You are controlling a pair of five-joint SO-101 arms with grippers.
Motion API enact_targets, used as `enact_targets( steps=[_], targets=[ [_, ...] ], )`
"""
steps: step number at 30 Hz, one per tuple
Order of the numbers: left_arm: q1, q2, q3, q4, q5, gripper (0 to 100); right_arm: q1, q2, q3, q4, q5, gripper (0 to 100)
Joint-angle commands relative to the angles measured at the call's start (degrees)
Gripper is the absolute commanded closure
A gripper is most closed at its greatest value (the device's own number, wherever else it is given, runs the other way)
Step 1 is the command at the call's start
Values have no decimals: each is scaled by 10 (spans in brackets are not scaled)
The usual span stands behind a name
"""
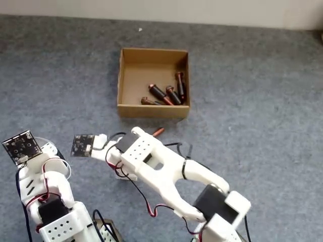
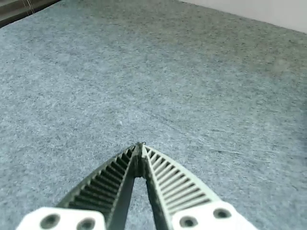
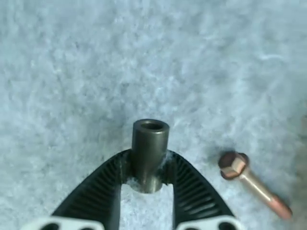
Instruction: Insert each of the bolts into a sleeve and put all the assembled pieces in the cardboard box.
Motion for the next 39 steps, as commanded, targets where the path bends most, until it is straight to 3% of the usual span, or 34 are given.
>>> enact_targets(
  steps=[1, 11, 15, 22, 30, 34, 39],
  targets=[
    [0, -5, 1, -11, -4, 986, 13, -97, 13, 7, -46, 992],
    [23, -4, -4, -8, -4, 985, 56, -380, 141, 3, -153, 992],
    [50, -4, -24, 49, -69, 918, 126, -472, 203, 3, -200, 992],
    [156, 0, -146, 172, -76, 889, 282, -586, 289, 0, -257, 992],
    [337, 8, -215, 217, -141, 887, 456, -655, 405, -128, -302, 992],
    [378, 99, -242, 213, -188, 887, 509, -660, 464, -233, -338, 992],
    [457, 290, -324, 204, -215, 886, 525, -660, 507, -308, -367, 992]
  ],
)
